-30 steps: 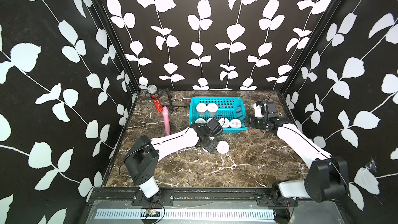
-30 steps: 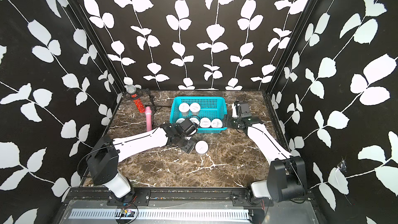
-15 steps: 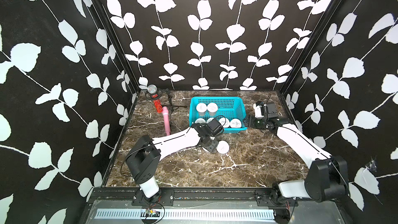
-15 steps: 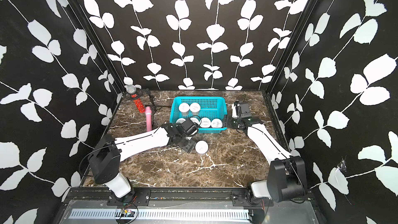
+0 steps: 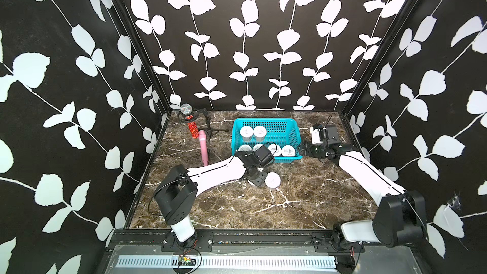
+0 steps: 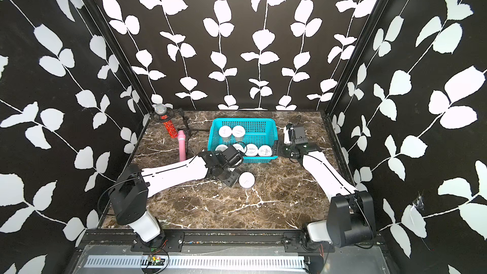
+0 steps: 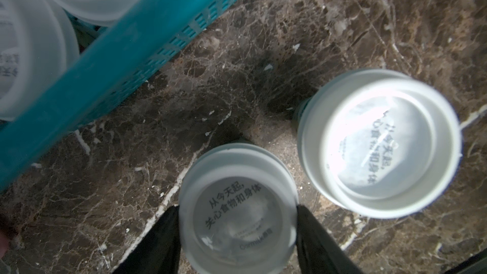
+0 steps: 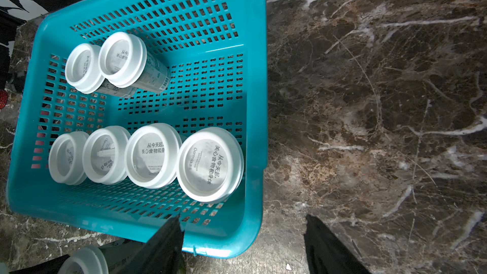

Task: Put the yogurt in the basket
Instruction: Pick up the yogurt from the center of the board, then place the yogurt in the basket.

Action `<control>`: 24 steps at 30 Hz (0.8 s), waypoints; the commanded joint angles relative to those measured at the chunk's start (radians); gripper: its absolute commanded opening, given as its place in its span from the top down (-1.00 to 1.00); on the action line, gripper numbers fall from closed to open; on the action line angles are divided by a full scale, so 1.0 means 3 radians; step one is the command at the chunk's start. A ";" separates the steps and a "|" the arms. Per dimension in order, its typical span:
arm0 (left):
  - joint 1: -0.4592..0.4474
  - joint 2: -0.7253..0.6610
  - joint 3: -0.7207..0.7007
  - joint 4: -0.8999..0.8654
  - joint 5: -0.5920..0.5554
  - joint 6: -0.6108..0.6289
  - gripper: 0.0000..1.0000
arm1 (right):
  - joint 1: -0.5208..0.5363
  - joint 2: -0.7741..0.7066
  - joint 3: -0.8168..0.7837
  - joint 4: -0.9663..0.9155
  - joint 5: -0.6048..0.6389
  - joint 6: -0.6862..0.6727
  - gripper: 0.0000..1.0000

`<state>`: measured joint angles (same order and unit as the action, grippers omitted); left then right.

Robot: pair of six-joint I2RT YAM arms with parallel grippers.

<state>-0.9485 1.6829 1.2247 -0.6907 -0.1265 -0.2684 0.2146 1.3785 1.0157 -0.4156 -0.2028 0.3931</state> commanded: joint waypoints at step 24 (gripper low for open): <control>-0.0008 -0.0813 -0.0141 -0.0048 -0.0461 0.0026 -0.17 | -0.0178 0.1330 0.1270 -0.0109 -0.0053 -0.0334 -0.07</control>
<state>-0.9485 1.4807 1.1950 -0.6914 -0.2363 -0.2680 0.1703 1.7557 1.3270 -0.4290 -0.2420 0.3130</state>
